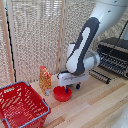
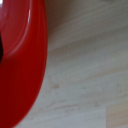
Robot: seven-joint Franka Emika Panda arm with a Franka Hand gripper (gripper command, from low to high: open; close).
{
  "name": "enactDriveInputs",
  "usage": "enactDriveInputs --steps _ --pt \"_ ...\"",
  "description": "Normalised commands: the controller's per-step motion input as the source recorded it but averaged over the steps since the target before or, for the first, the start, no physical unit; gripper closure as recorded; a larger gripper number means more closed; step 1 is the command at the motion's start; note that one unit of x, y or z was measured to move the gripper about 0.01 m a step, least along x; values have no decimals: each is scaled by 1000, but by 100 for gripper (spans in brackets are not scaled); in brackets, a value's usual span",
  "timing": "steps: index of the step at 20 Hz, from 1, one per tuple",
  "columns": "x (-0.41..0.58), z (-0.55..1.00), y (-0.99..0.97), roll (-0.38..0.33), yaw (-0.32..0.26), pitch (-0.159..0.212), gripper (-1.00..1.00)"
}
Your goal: Please locate the crimson dish within your space. Move your hand towards it gently. Tenderly hold the bowl carefully using your fingers and raise it. With caution, shift it towards the basket. Kindly let loose of the dish to drop it in the basket.
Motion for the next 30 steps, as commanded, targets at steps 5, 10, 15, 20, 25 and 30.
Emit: enactDriveInputs --steps 5,10,15,20,25,30 --pt "28 -198 209 -84 0 0 100" --pt "1 -116 203 -63 0 0 100" --pt "19 -47 258 -72 0 0 100" --pt "9 11 384 -98 -23 9 100" --pt "-5 318 331 -67 -55 109 100" --pt "0 697 247 -42 -91 136 100"
